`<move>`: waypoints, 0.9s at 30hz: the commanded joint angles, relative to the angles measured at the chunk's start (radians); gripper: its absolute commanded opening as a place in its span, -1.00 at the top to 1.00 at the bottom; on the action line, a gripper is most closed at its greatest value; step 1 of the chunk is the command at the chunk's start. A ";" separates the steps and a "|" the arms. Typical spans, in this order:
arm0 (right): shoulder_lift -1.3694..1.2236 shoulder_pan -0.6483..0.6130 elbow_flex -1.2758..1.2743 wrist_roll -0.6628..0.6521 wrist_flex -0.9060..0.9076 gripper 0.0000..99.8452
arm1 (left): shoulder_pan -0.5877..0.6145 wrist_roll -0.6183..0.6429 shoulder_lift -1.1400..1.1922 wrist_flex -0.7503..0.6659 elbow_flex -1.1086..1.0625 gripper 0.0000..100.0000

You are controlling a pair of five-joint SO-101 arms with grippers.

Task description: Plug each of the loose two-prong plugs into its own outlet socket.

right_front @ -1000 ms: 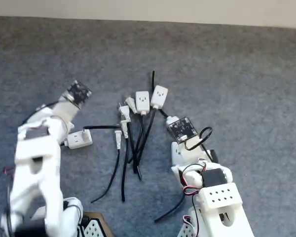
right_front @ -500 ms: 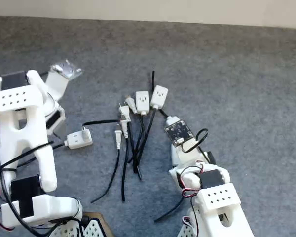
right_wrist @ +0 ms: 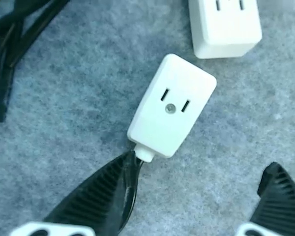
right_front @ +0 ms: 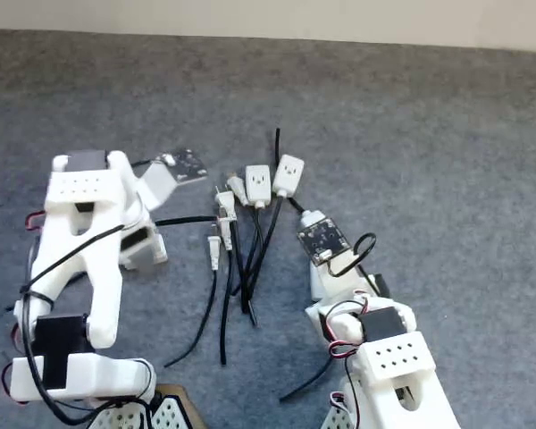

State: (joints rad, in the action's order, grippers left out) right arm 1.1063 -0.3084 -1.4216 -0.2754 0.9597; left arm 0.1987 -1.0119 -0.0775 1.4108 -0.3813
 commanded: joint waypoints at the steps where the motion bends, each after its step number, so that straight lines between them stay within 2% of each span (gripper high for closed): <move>1: 0.013 -0.010 0.005 -0.011 -0.016 0.25 | -0.019 0.043 -0.004 -0.215 -0.048 0.47; 5: 0.013 -0.010 0.005 -0.012 -0.016 0.25 | -0.018 0.043 -0.002 -0.288 -0.102 0.47; 11: 0.013 -0.010 0.005 -0.012 -0.016 0.25 | -0.019 0.041 -0.002 -0.301 -0.156 0.47; 18: 0.013 -0.010 0.005 -0.012 -0.016 0.25 | -0.019 0.043 0.036 -0.417 -0.262 0.48; 20: 0.013 -0.010 0.005 -0.012 -0.016 0.25 | -0.016 0.048 0.094 -0.436 -0.259 0.57; 23: 0.013 -0.010 0.005 -0.011 -0.016 0.25 | -0.015 0.049 0.177 -0.413 -0.191 0.86; 25: 0.013 -0.010 0.005 -0.011 -0.016 0.25 | 0.005 0.055 0.219 -0.336 -0.105 1.00; 27: 0.013 -0.010 0.005 -0.011 -0.016 0.25 | 0.035 0.098 0.255 -0.236 0.008 0.98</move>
State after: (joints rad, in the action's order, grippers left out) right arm 1.1063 -0.3084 -1.4216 -0.2754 0.9597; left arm 0.1926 -0.9720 0.1128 1.0395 -0.5501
